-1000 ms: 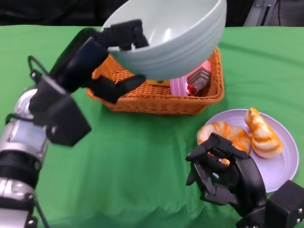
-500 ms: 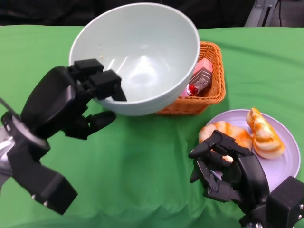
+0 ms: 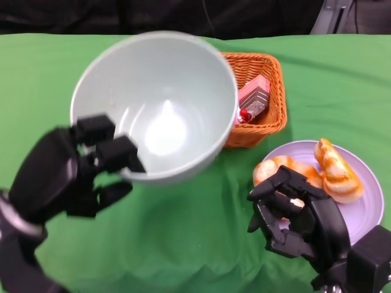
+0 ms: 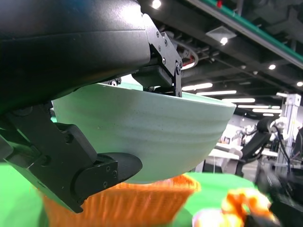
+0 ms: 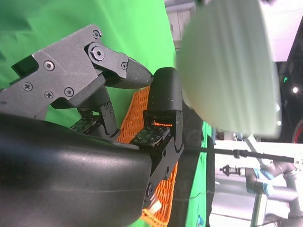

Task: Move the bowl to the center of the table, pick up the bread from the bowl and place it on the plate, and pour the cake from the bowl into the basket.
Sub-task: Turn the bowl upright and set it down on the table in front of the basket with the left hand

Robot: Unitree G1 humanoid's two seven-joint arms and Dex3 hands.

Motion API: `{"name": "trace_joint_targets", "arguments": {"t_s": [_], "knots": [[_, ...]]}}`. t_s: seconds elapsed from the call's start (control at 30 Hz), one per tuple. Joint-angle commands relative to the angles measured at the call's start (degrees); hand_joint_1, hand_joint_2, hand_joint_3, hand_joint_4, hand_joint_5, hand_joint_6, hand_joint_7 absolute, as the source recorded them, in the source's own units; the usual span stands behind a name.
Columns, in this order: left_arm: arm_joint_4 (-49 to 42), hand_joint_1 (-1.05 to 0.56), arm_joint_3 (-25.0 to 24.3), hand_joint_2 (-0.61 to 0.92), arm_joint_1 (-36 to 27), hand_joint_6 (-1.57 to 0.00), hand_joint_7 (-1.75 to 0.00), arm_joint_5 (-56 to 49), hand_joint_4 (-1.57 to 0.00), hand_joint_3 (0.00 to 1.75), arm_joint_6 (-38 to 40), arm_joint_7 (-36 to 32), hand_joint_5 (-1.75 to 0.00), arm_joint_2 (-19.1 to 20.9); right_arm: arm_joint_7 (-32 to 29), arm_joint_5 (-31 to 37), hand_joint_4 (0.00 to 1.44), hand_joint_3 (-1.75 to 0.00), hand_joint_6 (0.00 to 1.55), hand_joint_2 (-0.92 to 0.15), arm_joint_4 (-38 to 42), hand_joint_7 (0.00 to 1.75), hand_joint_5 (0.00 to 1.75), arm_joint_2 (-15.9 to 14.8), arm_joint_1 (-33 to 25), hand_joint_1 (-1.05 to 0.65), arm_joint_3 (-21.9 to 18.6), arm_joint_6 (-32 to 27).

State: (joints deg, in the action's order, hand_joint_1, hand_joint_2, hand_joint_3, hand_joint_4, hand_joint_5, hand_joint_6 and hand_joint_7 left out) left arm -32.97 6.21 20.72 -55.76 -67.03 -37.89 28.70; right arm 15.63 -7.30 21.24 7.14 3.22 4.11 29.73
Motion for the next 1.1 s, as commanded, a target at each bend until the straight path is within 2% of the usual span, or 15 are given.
{"name": "trace_joint_targets", "arguments": {"t_s": [0.03, 0.27, 0.6, 0.73, 0.9, 1.1], "knots": [[0.7, -0.07, 0.9, 0.44, -1.3, -0.73, -1.49, -1.9, -0.76, 1.17, -0.1, -6.0, -1.75, 2.5, -0.1, -0.7, 0.75, -0.93, 0.72, -0.58, -0.5, 1.25, 1.53, -0.4, 0.3, -0.14, -0.5, -0.3], [1.2, -0.01, 4.3, 0.32, -6.3, -0.74, -1.47, -6.5, -0.75, 1.30, 1.6, -15.2, -1.75, 4.8, -0.3, -0.1, 0.74, -0.95, 0.71, -0.58, -1.2, 1.26, 1.55, -0.8, 0.2, -0.15, -0.8, -0.8], [0.7, 0.02, 10.0, 0.30, -10.0, -0.72, -1.57, -9.1, -0.78, 1.38, 5.0, -23.5, -1.75, 7.5, -0.2, -0.5, 0.73, -0.92, 0.71, -0.59, -2.3, 1.23, 1.54, -0.6, -0.3, -0.14, -0.9, -2.4], [-0.9, 0.03, 12.2, 0.31, -10.3, -0.72, -1.54, -7.8, -0.76, 1.39, 4.0, -22.0, -1.75, 9.1, 0.1, 0.0, 0.72, -0.92, 0.70, -0.60, -2.5, 1.24, 1.53, -1.1, -0.4, -0.15, -0.7, -2.1], [-3.6, 0.01, 14.0, 0.33, -9.3, -0.76, -1.50, -7.1, -0.78, 1.35, 4.3, -21.9, -1.72, 9.1, 0.2, -0.3, 0.73, -0.91, 0.69, -0.60, -2.1, 1.25, 1.53, -0.8, -0.3, -0.14, -0.8, -1.4], [-6.9, -0.01, 15.5, 0.40, -8.2, -0.79, -1.41, -5.0, -0.81, 1.24, 5.3, -18.7, -1.65, 9.0, 0.3, -0.6, 0.73, -0.89, 0.70, -0.60, -2.5, 1.24, 1.53, -0.5, -0.8, -0.15, -0.7, -1.7]]}}
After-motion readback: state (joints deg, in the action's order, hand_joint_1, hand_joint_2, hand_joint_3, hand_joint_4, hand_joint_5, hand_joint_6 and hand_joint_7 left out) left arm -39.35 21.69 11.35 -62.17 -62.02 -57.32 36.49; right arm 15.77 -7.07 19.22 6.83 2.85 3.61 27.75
